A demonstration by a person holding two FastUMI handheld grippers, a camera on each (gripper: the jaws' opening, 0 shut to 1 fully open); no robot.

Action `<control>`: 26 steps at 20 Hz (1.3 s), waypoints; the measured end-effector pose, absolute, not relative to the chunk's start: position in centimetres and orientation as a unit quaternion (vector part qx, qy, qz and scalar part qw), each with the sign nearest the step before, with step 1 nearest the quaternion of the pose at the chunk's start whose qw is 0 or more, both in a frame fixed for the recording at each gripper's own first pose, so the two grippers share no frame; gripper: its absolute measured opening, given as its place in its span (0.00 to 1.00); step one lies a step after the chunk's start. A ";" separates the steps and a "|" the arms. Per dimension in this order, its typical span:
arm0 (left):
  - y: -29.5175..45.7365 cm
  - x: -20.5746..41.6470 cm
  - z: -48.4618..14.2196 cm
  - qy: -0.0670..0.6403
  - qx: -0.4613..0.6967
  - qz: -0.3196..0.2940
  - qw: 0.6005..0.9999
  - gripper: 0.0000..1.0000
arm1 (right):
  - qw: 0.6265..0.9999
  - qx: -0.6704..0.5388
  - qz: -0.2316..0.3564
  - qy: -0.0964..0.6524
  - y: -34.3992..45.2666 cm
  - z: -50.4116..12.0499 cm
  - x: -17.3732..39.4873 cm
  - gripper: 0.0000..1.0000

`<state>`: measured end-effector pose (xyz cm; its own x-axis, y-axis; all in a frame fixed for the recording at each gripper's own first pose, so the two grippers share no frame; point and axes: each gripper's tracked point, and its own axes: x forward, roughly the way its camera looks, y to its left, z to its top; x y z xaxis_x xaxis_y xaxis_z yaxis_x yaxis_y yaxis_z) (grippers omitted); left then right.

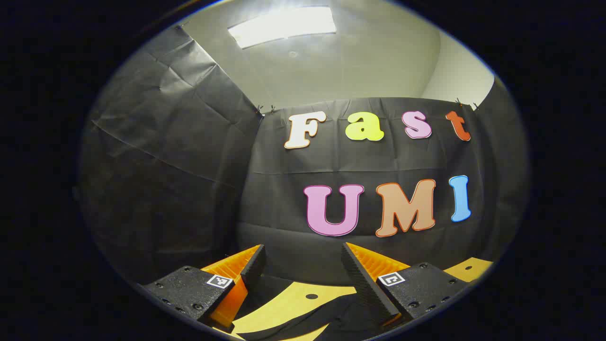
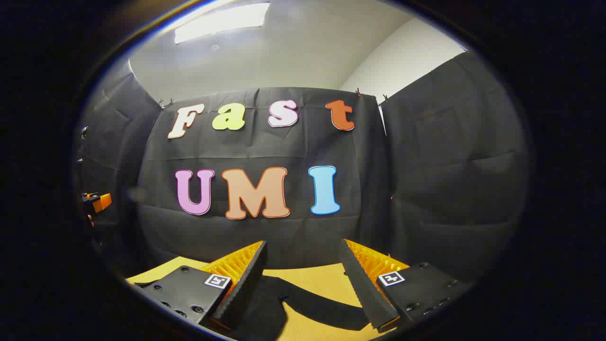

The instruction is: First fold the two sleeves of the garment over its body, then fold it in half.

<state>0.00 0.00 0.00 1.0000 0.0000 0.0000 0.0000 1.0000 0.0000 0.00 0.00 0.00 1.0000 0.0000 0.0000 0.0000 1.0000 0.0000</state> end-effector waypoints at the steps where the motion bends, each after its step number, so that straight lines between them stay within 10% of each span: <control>1: 0.3 -0.1 0.3 -0.004 -0.004 0.004 1.000 0.95 | 1.000 0.000 -0.003 -0.002 -0.4 0.2 0.1 0.97; 26: -1.2 0.6 0.6 0.004 -0.040 -0.015 0.999 0.91 | 0.997 -0.062 -0.031 0.014 -1.4 -1.7 -1.3 1.00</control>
<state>0.62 -1.19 0.60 0.9995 -0.0295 -0.0077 0.0288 0.9963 -0.0809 -1.33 -1.38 -1.69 0.9977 -0.0632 -0.0237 0.0598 0.9904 -0.1249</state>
